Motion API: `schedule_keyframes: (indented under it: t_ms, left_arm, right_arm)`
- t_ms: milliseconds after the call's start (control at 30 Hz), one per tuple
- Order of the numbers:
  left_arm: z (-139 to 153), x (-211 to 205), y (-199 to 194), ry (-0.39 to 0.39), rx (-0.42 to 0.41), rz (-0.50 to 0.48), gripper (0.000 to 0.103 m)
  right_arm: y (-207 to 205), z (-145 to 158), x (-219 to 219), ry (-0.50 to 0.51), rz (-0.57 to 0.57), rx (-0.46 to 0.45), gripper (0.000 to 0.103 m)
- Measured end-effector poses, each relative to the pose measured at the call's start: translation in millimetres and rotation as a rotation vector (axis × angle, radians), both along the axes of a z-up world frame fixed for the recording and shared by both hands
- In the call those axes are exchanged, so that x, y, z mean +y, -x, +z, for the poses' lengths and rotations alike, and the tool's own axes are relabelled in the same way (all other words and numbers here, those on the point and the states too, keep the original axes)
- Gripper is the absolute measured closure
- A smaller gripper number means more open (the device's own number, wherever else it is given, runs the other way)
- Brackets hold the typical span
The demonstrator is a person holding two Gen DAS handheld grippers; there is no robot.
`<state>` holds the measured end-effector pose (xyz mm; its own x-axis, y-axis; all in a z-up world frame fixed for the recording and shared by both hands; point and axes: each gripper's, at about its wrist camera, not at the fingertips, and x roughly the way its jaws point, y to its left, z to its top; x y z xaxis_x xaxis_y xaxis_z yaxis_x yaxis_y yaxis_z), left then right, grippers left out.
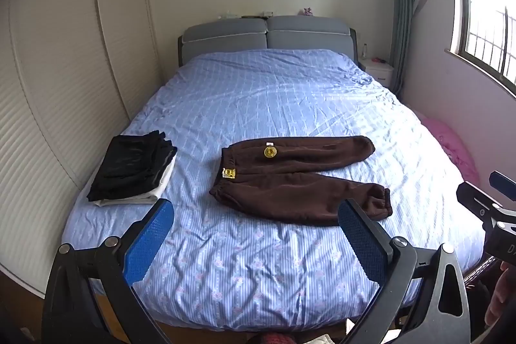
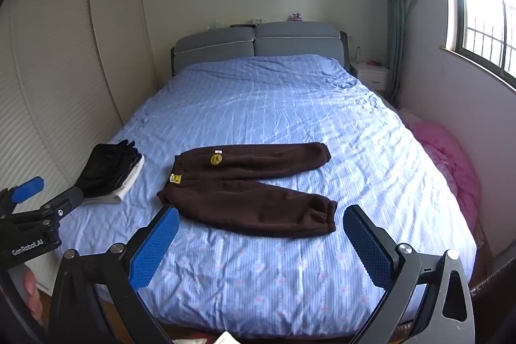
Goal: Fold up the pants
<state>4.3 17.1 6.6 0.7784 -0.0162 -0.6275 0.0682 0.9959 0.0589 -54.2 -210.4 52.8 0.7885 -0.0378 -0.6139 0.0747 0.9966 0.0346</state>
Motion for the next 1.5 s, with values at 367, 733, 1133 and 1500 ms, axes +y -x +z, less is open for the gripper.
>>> schedule_keyframes:
  t_ms: [367, 733, 1133, 1500]
  left_arm:
    - [4.9, -4.9, 2.1, -0.025, -0.035, 0.004, 0.0]
    - [7.2, -5.4, 2.2, -0.016, -0.051, 0.004, 0.0]
    - [8.2, -7.8, 5.7, -0.015, -0.059, 0.001, 0.0]
    - [12.3, -11.0, 6.3, -0.018, -0.064, -0.005, 0.0]
  right_arm:
    - [-5.1, -1.1, 0.8, 0.002, 0.004, 0.002, 0.0]
    - [-8.2, 3.7, -0.4, 0.004, 0.002, 0.0, 0.0]
    - [-6.2, 4.3, -1.9, 0.005, 0.001, -0.003, 0.0]
    - [-4.1, 1.3, -1.6, 0.009, -0.004, -0.006, 0.0]
